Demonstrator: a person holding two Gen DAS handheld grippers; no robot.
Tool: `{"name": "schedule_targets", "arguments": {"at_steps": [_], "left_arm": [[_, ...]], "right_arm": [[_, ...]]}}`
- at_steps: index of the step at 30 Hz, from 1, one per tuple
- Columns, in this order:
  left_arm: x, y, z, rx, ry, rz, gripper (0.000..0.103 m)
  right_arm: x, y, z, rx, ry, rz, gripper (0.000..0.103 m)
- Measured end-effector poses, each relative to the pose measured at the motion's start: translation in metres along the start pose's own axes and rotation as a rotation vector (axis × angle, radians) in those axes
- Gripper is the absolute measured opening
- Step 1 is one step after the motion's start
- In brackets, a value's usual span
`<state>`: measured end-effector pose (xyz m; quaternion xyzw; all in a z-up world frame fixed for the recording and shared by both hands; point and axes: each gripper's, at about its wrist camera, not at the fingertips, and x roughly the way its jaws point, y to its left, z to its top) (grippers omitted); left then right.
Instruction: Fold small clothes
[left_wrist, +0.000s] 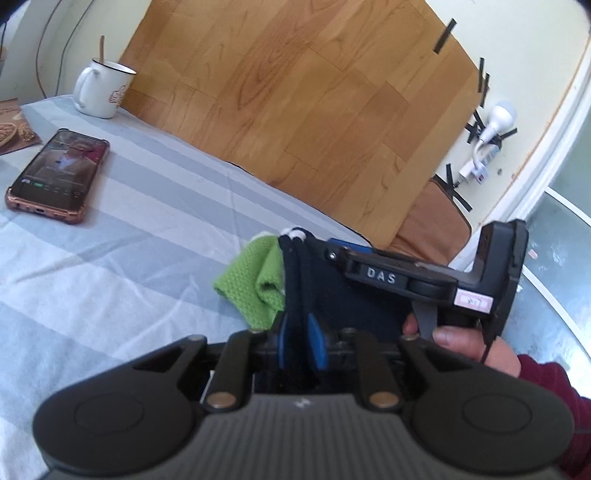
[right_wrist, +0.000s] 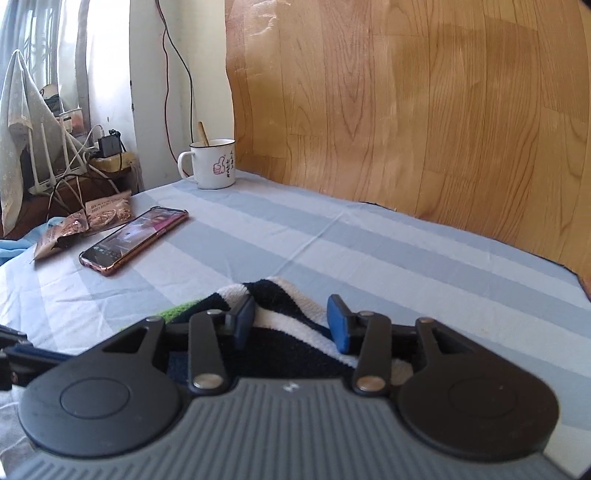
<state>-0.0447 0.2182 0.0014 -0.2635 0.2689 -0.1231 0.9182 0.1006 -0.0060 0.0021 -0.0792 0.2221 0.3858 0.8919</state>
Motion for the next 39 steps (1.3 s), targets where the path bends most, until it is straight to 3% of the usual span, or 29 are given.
{"name": "schedule_targets", "arguments": {"at_steps": [3,7,10,11,12,15,20,24,30,35,37,39], "left_arm": [[-0.003,-0.003,0.005,0.008,-0.005,0.007,0.015],[-0.009,-0.01,0.015,0.048,-0.031,0.0,0.018],[0.001,-0.021,0.026,0.086,-0.04,-0.022,0.018],[0.005,-0.026,0.029,0.103,-0.043,-0.033,0.017],[0.01,-0.031,0.032,0.12,-0.047,-0.04,0.017],[0.028,-0.043,0.042,0.152,-0.05,-0.057,0.017],[0.06,-0.048,0.052,0.165,-0.029,-0.046,0.014],[0.091,-0.039,0.043,0.17,0.046,0.064,0.008],[0.092,-0.027,0.039,0.156,0.02,0.058,0.006],[0.092,-0.027,0.038,0.157,0.016,0.058,0.006],[0.088,-0.029,0.041,0.146,0.026,0.063,0.006],[0.078,-0.03,0.044,0.134,0.027,0.065,0.012]], "right_arm": [[-0.011,-0.016,0.006,0.087,-0.002,0.035,0.05],[-0.059,-0.059,0.003,0.366,-0.136,0.095,0.05],[-0.09,-0.082,-0.009,0.455,-0.193,0.015,0.048],[-0.098,-0.088,-0.014,0.472,-0.199,-0.01,0.043],[-0.104,-0.093,-0.019,0.487,-0.194,-0.032,0.037],[-0.114,-0.104,-0.031,0.53,-0.172,-0.061,0.036],[-0.107,-0.091,-0.036,0.504,-0.143,-0.012,0.036],[-0.075,-0.081,-0.043,0.429,-0.071,-0.017,0.038],[-0.064,-0.076,-0.035,0.352,-0.035,-0.04,0.04],[-0.067,-0.078,-0.04,0.374,-0.052,-0.038,0.041],[-0.07,-0.076,-0.039,0.369,-0.052,-0.052,0.044],[-0.076,-0.074,-0.039,0.378,-0.052,-0.07,0.065]]}}
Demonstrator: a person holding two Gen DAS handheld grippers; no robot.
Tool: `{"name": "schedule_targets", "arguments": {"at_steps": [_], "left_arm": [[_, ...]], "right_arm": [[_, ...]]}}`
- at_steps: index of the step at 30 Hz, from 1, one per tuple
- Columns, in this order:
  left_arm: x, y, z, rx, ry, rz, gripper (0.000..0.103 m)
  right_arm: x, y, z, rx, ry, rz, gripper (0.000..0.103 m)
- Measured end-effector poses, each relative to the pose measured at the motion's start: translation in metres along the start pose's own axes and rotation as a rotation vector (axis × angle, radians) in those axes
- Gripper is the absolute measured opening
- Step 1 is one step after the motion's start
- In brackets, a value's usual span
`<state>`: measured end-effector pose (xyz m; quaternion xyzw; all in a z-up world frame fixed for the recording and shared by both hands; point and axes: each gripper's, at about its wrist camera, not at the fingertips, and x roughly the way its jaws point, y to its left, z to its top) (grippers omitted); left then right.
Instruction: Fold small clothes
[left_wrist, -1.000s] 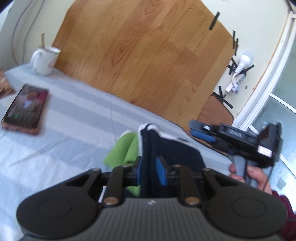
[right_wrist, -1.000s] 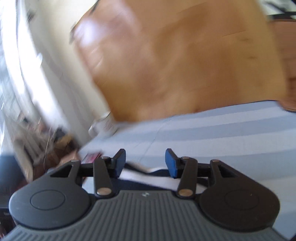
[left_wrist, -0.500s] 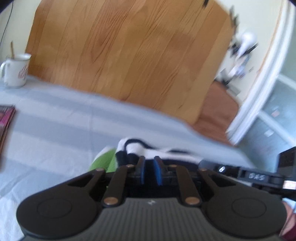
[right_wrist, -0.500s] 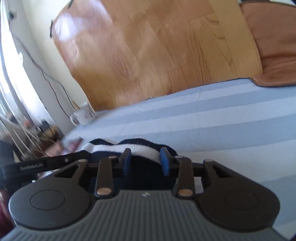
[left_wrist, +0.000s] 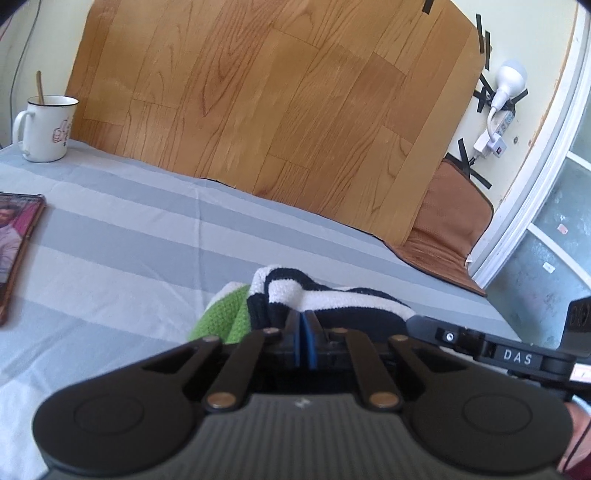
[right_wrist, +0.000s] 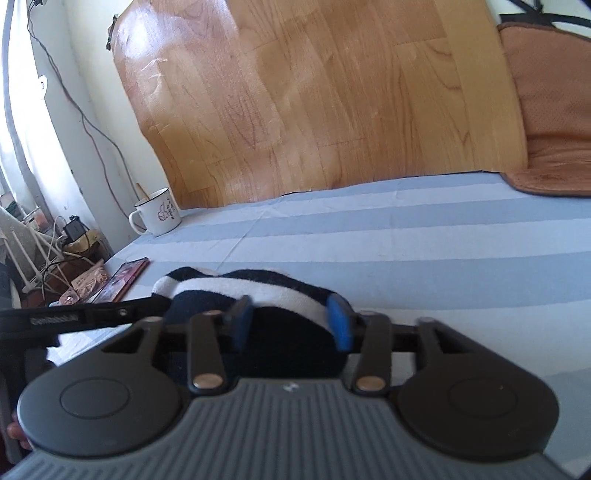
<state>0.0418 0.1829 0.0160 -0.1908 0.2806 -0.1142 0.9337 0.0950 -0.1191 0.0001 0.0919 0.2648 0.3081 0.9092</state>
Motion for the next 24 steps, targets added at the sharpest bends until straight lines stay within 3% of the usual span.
{"name": "schedule_targets", "arguments": {"at_steps": [1,2,3,4,6,10,16,22,24], "left_arm": [[-0.007,0.001,0.001,-0.005,-0.01,-0.002,0.017],[-0.015,0.002,0.002,-0.01,-0.027,0.005,0.039],[-0.023,0.002,0.002,-0.007,-0.048,0.051,0.083],[-0.03,0.004,0.001,0.002,-0.076,0.088,0.096],[-0.041,0.011,0.002,0.001,-0.092,0.096,0.094],[-0.048,0.022,0.007,-0.015,-0.073,0.069,0.102],[-0.024,0.018,0.005,0.022,0.083,-0.025,0.103],[0.005,-0.008,-0.019,0.148,0.25,-0.023,0.103],[0.005,-0.016,-0.028,0.2,0.252,0.011,0.103]], "right_arm": [[-0.004,-0.002,-0.001,0.023,0.005,0.007,0.067],[-0.01,-0.006,-0.002,0.055,0.004,0.033,0.067],[-0.017,-0.01,-0.004,0.092,-0.004,0.064,0.067],[-0.025,-0.015,-0.006,0.135,-0.017,0.089,0.068],[-0.037,-0.023,-0.008,0.207,-0.032,0.119,0.071],[-0.054,-0.036,-0.014,0.307,-0.015,0.174,0.079],[-0.059,-0.038,-0.027,0.328,0.036,0.165,0.081],[-0.045,-0.029,-0.04,0.29,0.129,0.163,0.082],[-0.041,-0.025,-0.041,0.278,0.148,0.171,0.082]]}}
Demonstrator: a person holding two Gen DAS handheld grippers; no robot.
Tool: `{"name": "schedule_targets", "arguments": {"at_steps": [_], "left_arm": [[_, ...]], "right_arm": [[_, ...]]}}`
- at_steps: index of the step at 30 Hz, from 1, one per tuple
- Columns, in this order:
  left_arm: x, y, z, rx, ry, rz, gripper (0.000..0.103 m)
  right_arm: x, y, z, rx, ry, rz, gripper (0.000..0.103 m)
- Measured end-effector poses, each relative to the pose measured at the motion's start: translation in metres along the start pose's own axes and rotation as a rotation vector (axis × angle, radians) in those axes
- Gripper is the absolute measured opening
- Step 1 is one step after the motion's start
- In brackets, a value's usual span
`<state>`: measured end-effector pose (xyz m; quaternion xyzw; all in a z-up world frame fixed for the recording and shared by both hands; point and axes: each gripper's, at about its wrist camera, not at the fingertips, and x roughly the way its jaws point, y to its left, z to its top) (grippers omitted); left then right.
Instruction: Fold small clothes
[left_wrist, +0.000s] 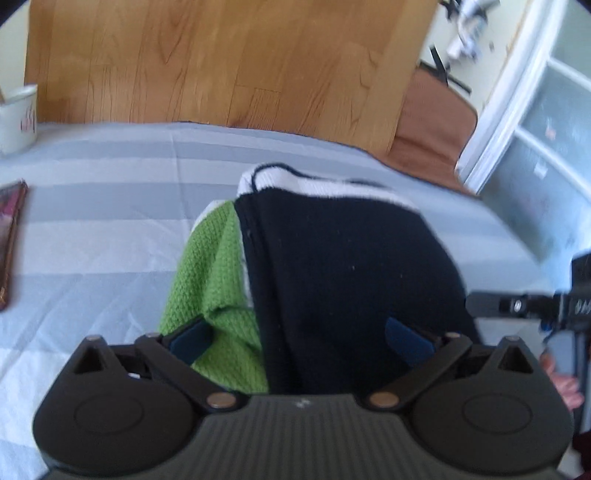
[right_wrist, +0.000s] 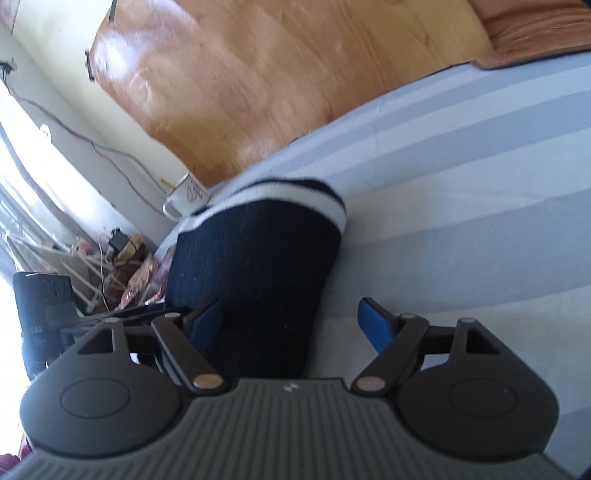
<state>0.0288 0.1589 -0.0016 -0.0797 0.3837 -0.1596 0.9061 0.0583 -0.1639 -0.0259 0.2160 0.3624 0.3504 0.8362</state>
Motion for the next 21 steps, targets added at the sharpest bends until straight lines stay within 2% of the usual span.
{"name": "schedule_targets", "arguments": {"at_steps": [3,7,10,12,14,17,20,21], "left_arm": [[-0.008,0.0,-0.003,-0.009,-0.001,0.01,0.103],[-0.03,0.009,0.005,-0.008,-0.062,0.112,0.103],[-0.045,0.02,0.017,-0.047,-0.124,0.117,0.103],[-0.04,0.025,0.025,-0.063,-0.119,0.116,0.103],[-0.025,0.027,0.027,-0.063,-0.073,0.085,0.103],[-0.001,0.029,0.022,-0.08,0.017,-0.007,0.103],[0.001,0.025,0.018,-0.092,0.008,-0.04,0.103],[0.0,0.024,0.017,-0.102,0.007,-0.073,0.103]], "right_arm": [[0.003,0.0,0.0,-0.01,0.005,0.009,0.084],[0.004,-0.005,0.001,0.005,0.011,0.023,0.085],[0.003,-0.008,0.0,0.019,0.004,0.038,0.086],[0.003,-0.008,0.0,0.024,0.002,0.041,0.086],[0.003,-0.007,-0.001,0.024,0.002,0.039,0.086],[0.001,-0.007,-0.001,0.025,0.002,0.043,0.086],[0.002,-0.009,-0.001,0.028,0.0,0.053,0.086],[0.002,-0.009,-0.001,0.028,-0.001,0.057,0.086]]}}
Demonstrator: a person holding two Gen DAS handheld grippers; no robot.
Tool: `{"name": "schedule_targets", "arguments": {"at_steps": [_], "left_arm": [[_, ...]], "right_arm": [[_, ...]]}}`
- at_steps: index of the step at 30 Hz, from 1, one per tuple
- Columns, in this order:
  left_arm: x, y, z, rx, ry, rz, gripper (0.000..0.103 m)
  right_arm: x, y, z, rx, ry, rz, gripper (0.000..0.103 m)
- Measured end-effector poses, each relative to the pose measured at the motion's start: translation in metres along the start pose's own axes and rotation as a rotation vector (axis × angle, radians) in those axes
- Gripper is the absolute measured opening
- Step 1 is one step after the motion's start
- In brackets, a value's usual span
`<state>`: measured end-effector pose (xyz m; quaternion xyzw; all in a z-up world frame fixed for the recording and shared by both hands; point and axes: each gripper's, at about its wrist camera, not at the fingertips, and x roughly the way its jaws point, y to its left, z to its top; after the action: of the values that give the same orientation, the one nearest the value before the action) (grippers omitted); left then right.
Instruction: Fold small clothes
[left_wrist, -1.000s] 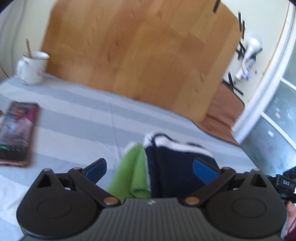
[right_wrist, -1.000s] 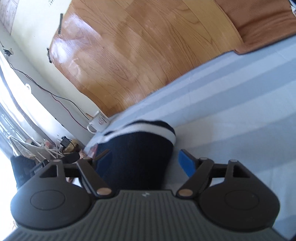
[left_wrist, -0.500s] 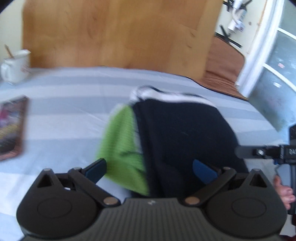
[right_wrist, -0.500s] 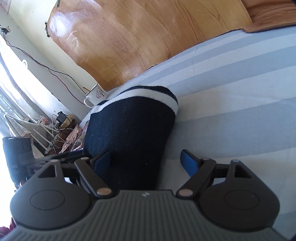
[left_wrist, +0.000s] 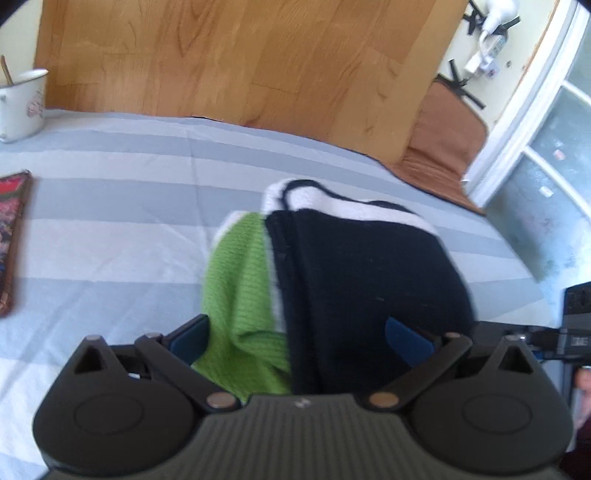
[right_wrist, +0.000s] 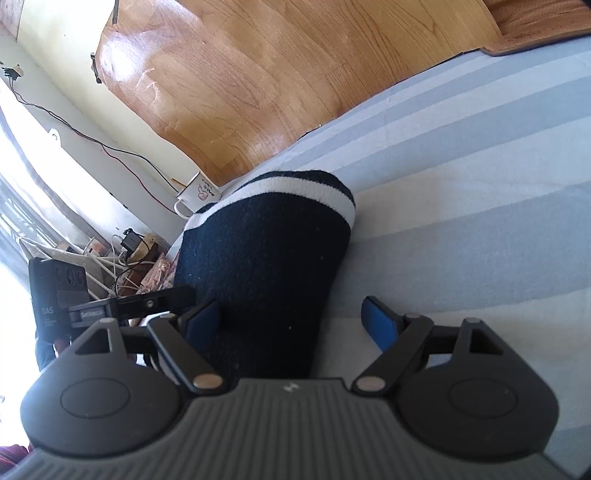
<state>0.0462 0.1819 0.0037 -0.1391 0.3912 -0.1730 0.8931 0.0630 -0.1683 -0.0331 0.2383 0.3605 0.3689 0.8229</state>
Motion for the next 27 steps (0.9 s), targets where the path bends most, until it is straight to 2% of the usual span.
{"name": "schedule_targets", "arguments": {"at_steps": [1,4,10,16,27], "left_arm": [[-0.001,-0.001,-0.002,-0.01,-0.002,-0.026,0.103],[-0.001,-0.004,-0.009,-0.004,-0.021,-0.032,0.102],[-0.006,0.019,-0.011,-0.121,-0.058,-0.114,0.102],[-0.006,0.01,-0.014,-0.054,-0.043,-0.075,0.102],[-0.007,0.0,-0.029,-0.005,-0.108,-0.042,0.103]], "right_arm": [[0.0,-0.001,0.0,0.001,-0.002,0.004,0.086],[0.002,-0.003,0.0,0.012,-0.009,0.021,0.087],[0.0,-0.004,-0.002,0.0,-0.019,0.043,0.088],[0.001,-0.001,-0.004,-0.011,-0.027,0.045,0.089],[0.002,0.003,-0.008,-0.053,-0.052,0.043,0.093]]}}
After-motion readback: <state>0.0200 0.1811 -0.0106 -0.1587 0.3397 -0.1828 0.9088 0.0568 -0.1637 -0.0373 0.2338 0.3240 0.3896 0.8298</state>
